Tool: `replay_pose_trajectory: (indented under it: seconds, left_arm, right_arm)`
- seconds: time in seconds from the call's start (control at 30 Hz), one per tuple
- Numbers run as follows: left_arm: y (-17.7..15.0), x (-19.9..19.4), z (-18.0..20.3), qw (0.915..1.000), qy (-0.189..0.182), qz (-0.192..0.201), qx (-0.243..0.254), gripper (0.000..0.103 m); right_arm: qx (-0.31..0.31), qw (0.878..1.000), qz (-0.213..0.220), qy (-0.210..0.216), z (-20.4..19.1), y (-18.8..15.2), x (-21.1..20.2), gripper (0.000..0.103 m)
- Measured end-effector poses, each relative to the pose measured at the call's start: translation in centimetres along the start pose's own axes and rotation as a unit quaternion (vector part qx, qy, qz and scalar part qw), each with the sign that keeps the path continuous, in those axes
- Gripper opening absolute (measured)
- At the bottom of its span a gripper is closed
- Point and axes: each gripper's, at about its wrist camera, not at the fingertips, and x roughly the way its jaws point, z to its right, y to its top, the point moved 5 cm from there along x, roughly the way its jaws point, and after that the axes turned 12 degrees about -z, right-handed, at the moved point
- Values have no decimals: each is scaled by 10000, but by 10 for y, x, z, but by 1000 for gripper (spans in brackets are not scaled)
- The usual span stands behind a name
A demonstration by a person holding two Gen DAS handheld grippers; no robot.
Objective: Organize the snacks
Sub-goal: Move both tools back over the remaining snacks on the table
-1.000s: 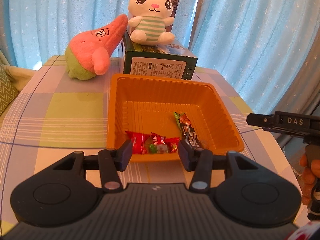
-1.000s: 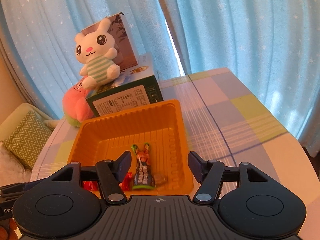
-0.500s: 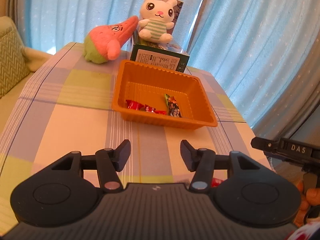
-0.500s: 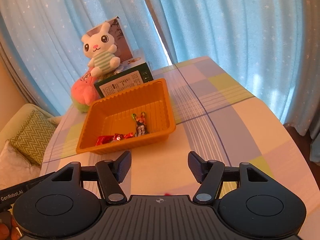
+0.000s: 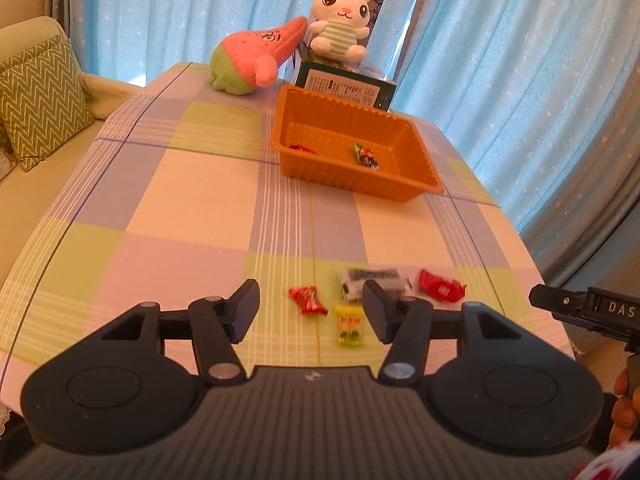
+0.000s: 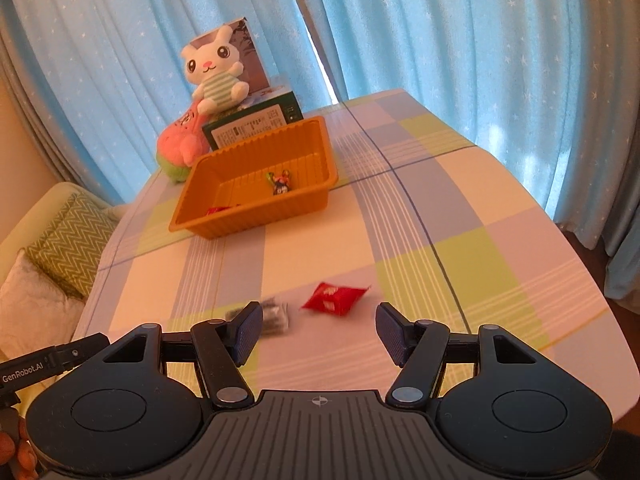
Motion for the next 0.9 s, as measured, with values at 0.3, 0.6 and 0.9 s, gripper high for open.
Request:
replay_pose_trajectory:
  seconds: [0.3, 0.6, 0.9]
  left_arm:
    - [-21, 2, -3, 9998, 131, -113, 135, 53]
    - [-21, 9, -2, 9995, 156, -188, 191, 53]
    - [-19, 20, -9, 9971, 517, -308, 475, 53]
  right_arm:
    - [-202, 9996, -219, -20, -11, -28, 9, 63]
    - [-201, 9995, -235, -38, -14, -29, 14, 63]
    - [-288, 9988, -390, 33, -32, -34, 37, 63]
